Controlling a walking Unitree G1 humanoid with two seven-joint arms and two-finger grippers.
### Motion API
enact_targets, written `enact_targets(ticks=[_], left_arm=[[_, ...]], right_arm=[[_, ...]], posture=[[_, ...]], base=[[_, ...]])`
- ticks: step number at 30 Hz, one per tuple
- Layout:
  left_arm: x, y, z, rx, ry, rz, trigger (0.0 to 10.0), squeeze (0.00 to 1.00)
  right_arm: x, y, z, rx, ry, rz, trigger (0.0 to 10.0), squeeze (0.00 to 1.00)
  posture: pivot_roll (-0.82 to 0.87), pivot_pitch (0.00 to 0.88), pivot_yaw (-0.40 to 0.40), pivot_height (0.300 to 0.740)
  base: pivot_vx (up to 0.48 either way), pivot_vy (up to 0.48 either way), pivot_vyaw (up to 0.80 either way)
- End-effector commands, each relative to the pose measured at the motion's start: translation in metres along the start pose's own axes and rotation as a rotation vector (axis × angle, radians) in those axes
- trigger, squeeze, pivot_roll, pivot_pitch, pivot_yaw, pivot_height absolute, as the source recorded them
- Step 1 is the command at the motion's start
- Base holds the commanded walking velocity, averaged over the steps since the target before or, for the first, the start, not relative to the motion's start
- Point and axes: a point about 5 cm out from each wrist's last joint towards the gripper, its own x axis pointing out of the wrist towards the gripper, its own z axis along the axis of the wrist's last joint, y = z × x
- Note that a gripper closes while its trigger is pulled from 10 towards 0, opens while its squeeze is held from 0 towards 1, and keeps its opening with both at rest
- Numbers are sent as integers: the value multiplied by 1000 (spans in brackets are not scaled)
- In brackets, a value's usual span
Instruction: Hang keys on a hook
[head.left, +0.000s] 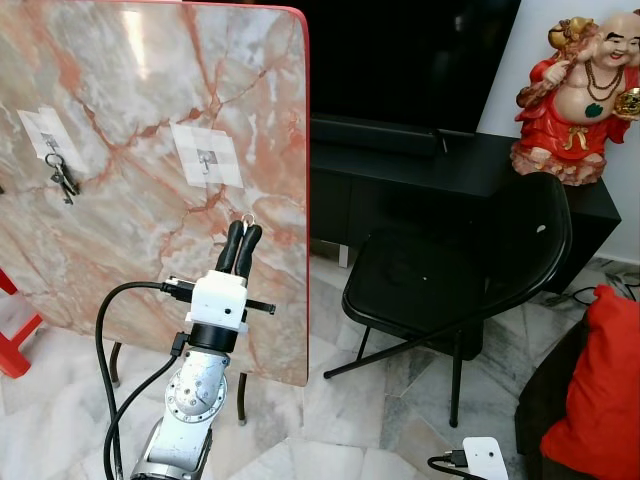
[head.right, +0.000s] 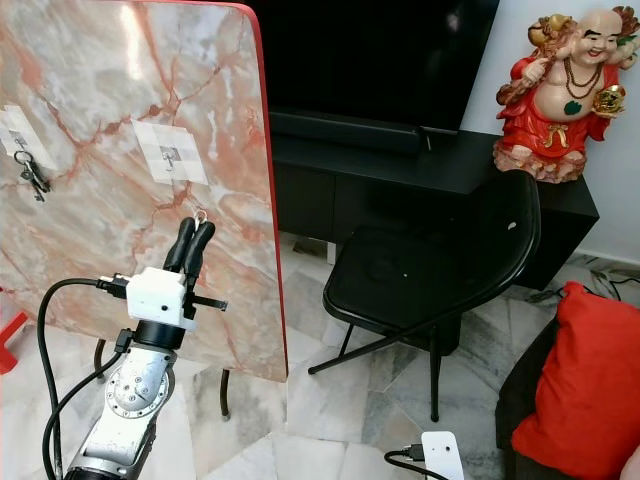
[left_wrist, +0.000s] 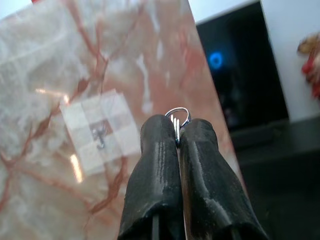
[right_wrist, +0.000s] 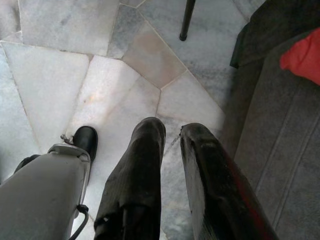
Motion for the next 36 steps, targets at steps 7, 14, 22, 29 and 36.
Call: enact_targets(ticks=[7, 14, 22, 29, 36], left_arm=[[-2, 19, -14, 111, 103, 153, 10000, 0], [-3, 20, -24, 162, 177, 192, 10000, 0], [-2, 21, -26, 158, 190, 222, 10000, 0], [-1, 20, -27, 157, 192, 222, 10000, 0], [1, 19, -26, 154, 187, 214, 10000, 0]], right_arm=[[0, 0, 0, -6, 3, 15, 10000, 0], [0, 1, 0, -21, 3, 27, 10000, 0], [0, 1, 0, -40, 7, 36, 10000, 0], [0, 1, -2, -24, 11, 32, 10000, 0], [0, 1, -1, -28, 11, 35, 10000, 0]], posture=[[-12, 0, -52, 740], [-16, 0, -48, 740], [-13, 0, -48, 740], [-15, 0, -47, 740], [-11, 0, -54, 740]], base=[[0, 0, 0], [0, 0, 0], [0, 0, 700], [0, 0, 319], [0, 0, 0]])
